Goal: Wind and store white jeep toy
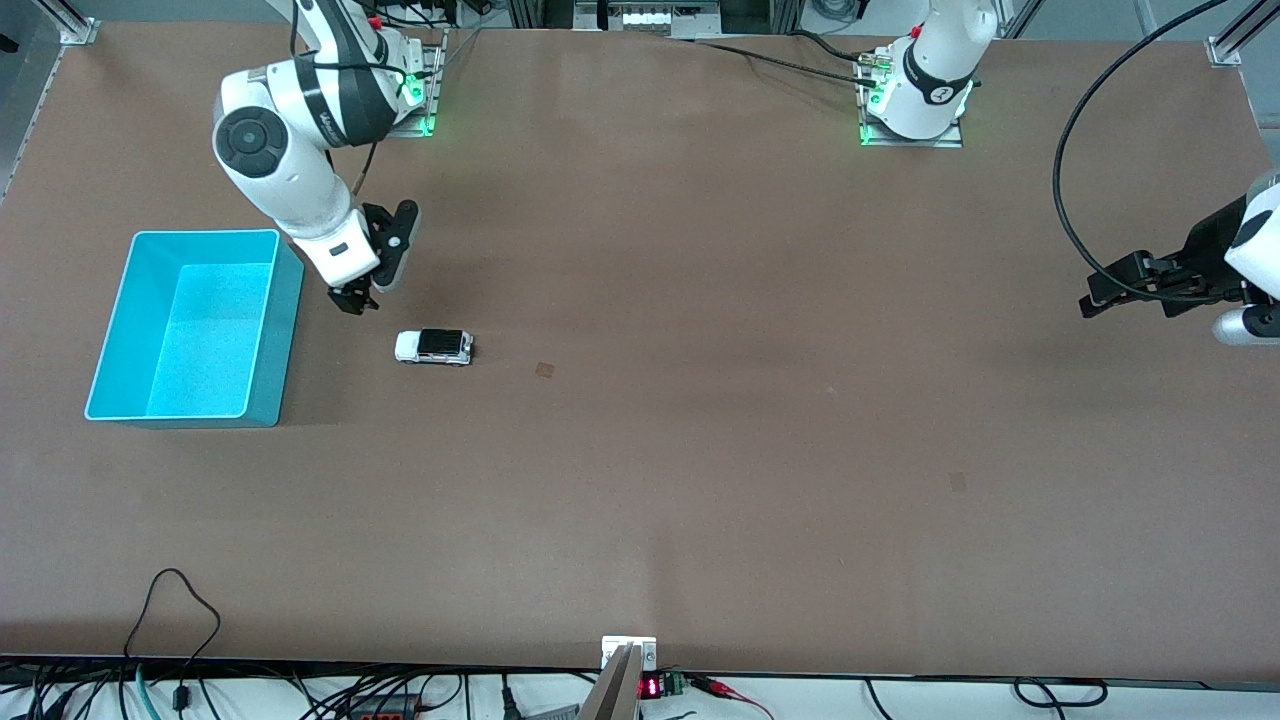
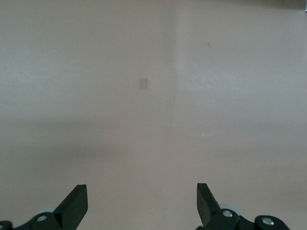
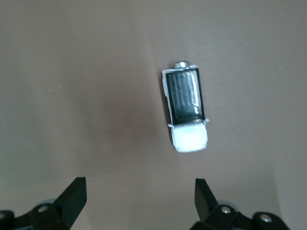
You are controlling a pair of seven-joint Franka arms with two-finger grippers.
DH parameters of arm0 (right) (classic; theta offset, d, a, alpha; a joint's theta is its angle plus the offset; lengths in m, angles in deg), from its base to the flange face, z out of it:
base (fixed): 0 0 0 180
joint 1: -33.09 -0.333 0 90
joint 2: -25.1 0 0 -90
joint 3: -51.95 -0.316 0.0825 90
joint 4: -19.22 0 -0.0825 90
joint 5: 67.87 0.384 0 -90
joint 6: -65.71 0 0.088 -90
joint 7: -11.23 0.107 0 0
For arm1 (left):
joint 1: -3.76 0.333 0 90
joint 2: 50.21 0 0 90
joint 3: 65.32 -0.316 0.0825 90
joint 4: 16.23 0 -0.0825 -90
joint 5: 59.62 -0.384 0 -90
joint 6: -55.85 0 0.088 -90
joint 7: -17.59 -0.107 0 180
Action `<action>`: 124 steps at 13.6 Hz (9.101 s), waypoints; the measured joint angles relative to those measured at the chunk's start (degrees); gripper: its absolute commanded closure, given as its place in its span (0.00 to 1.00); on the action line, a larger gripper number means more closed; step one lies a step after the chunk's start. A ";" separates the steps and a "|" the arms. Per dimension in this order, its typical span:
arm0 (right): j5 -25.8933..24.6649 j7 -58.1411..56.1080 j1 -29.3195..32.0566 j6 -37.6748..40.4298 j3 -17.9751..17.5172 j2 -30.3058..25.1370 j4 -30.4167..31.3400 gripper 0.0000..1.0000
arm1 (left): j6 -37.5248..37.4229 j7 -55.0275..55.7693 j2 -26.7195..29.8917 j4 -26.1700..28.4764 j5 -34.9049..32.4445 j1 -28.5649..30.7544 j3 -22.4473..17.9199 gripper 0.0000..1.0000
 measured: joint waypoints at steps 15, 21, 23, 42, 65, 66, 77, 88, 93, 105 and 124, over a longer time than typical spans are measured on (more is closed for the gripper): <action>-9.98 -3.45 0.85 -16.39 -0.76 17.67 -4.56 0.00 | -2.37 -0.01 0.11 0.04 0.00 -0.18 0.01 0.00; -12.01 -3.55 0.96 -16.40 -0.07 21.59 -7.52 0.00 | -2.40 0.00 0.11 0.13 0.00 -0.18 0.01 0.00; -12.32 -3.55 0.96 -16.44 -0.03 22.10 -7.66 0.03 | -2.40 0.00 0.11 0.14 0.00 -0.18 0.01 0.00; -13.38 19.33 1.91 -8.14 4.33 13.72 -11.27 1.00 | -2.40 0.00 0.11 0.17 0.00 -0.20 0.01 0.00; -8.61 50.17 4.41 0.59 27.46 11.48 -9.96 1.00 | -2.39 0.00 0.15 0.12 0.00 -1.16 -0.73 0.00; -8.61 50.18 4.66 0.28 27.46 11.97 -9.97 1.00 | -2.44 0.00 0.15 0.12 0.00 -1.16 -0.73 0.00; -8.61 50.30 6.15 -4.00 27.48 17.59 -9.99 0.83 | -2.45 -0.01 0.18 0.12 0.00 -1.16 -0.72 0.00; -8.61 50.29 6.86 -4.22 27.48 18.01 -10.47 0.00 | -2.29 -0.09 0.24 0.12 -0.44 -1.20 -0.69 0.00; -8.61 50.24 6.81 -0.62 27.17 12.68 -11.02 0.00 | 0.23 -0.08 0.23 0.19 -4.23 -1.61 1.32 0.00; -2.49 51.28 2.42 39.65 24.42 2.06 -38.69 0.00 | 0.01 0.18 0.18 0.46 -1.78 -1.45 1.45 0.00; -0.61 55.76 -6.71 47.06 25.99 2.27 -46.25 0.00 | -1.13 0.08 0.82 0.46 -1.78 -0.10 1.36 0.00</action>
